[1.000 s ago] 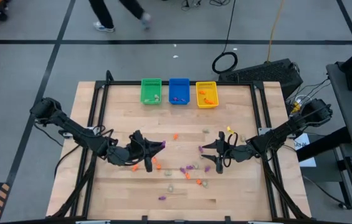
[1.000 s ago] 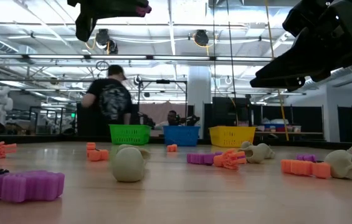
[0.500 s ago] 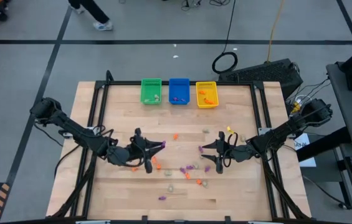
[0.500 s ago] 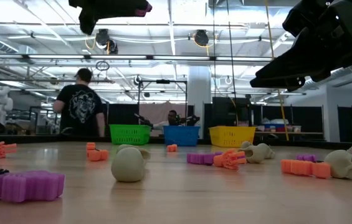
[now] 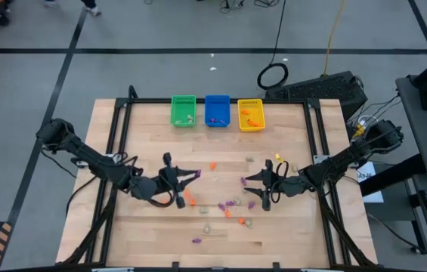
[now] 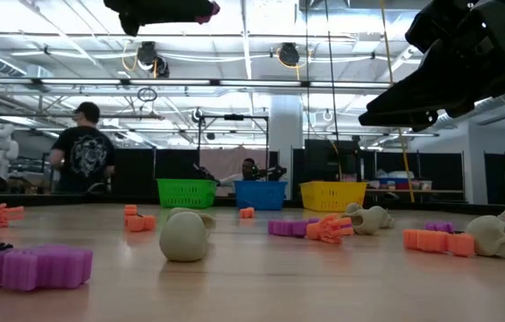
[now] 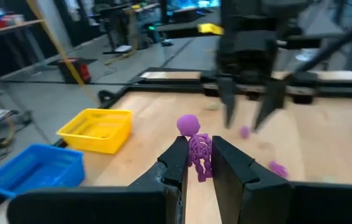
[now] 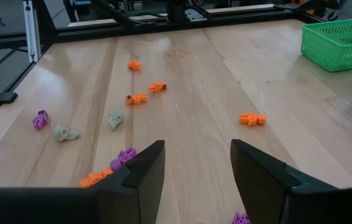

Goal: Sort Halloween decoration
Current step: Put the purple skeleton toy into the blue bin

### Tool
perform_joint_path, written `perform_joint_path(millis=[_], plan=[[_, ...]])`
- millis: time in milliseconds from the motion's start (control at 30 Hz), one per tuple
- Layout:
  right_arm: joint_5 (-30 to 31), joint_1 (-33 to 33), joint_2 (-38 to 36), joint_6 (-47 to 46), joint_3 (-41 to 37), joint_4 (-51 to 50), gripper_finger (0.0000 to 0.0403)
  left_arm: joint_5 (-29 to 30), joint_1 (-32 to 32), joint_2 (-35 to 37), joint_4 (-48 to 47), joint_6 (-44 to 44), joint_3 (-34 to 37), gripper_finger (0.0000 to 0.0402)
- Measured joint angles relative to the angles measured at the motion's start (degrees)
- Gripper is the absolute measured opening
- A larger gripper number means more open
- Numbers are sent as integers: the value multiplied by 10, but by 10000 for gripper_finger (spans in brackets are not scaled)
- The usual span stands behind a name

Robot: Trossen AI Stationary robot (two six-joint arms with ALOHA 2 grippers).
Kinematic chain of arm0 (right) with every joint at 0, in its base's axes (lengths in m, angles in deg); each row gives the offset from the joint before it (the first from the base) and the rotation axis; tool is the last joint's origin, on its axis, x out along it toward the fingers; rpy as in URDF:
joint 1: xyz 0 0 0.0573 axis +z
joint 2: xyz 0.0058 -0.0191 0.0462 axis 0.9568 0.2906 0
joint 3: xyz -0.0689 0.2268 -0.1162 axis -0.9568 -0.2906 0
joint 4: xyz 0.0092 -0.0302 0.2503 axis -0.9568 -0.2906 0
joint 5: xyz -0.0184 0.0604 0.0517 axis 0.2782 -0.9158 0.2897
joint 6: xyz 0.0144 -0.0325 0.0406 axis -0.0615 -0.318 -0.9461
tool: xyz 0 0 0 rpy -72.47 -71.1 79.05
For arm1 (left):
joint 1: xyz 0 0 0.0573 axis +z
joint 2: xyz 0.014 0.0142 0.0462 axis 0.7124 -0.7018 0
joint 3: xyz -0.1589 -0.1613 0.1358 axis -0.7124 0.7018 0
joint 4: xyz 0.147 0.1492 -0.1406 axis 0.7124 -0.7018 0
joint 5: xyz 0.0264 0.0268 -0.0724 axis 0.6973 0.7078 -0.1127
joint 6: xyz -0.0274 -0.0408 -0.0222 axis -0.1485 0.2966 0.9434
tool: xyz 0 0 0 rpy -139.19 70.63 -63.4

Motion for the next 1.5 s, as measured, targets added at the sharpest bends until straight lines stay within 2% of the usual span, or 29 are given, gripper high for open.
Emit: perform_joint_path(millis=[167, 367, 700, 933, 1167, 1500], plan=[[0, 0, 0, 0, 0, 0, 169, 6, 44, 0, 26, -1, -1, 51], [0, 0, 0, 0, 0, 0, 169, -3, 143, 0, 26, -6, -14, 51], [0, 0, 0, 1, 0, 0, 169, -161, 321, 0, 26, -9, -16, 51], [0, 0, 0, 2, 0, 0, 169, -273, 422, -3, 39, 35, -16, 51], [16, 0, 0, 2, 0, 0, 169, -332, 474, -64, 60, 35, -25, 51], [15, 0, 0, 1, 0, -6, 169, -328, 489, -195, 59, 35, -90, 51]])
